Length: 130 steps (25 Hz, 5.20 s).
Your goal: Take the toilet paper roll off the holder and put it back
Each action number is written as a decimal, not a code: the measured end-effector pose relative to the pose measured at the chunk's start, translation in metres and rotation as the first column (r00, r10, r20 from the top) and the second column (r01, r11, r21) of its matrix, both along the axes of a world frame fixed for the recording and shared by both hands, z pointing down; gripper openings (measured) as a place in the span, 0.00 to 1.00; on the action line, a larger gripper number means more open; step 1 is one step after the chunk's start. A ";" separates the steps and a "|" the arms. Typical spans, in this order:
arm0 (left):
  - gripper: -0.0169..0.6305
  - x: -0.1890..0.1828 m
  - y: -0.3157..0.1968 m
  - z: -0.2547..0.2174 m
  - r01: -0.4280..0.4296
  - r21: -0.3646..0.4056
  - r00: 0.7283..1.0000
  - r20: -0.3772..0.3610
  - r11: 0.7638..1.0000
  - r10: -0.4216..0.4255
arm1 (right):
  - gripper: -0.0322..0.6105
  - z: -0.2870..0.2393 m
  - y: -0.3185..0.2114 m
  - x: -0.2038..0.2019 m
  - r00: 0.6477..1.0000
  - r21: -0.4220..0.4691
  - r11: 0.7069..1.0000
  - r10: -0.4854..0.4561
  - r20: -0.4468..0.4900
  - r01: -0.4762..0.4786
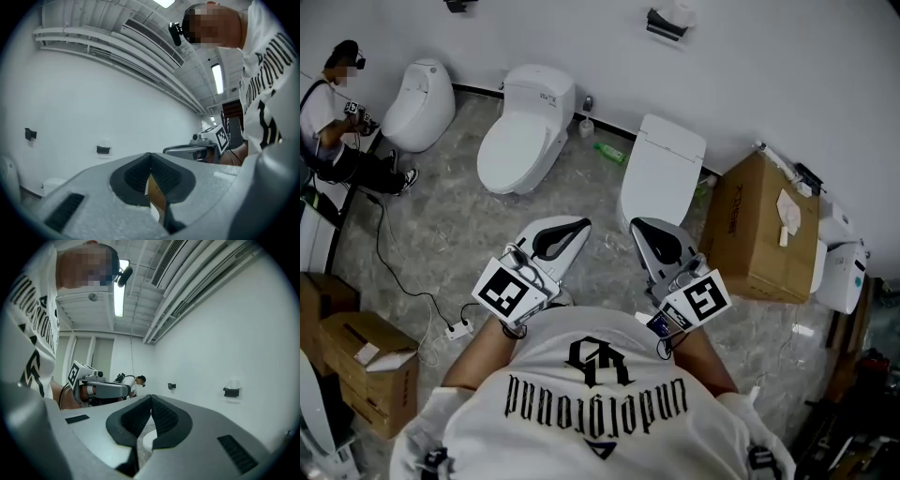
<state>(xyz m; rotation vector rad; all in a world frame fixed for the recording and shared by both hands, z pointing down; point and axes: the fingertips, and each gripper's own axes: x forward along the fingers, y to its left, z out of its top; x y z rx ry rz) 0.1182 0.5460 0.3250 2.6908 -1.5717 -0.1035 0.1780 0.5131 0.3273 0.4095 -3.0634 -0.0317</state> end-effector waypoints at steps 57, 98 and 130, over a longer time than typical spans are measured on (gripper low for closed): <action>0.05 -0.030 -0.399 0.000 -0.053 -0.005 0.998 0.039 0.999 0.053 | 0.07 -0.005 -0.410 0.010 0.991 -0.014 0.992 0.124 0.054 -0.123; 0.05 -0.242 -0.624 0.015 -0.331 -0.070 0.942 0.029 0.941 0.333 | 0.08 0.006 -0.632 -0.181 0.876 -0.058 0.877 0.480 0.044 -0.477; 0.05 -0.207 -0.787 0.048 -0.263 -0.180 0.962 0.027 0.948 0.272 | 0.53 0.047 -0.855 -0.137 0.858 -0.143 0.846 0.507 -0.077 -0.513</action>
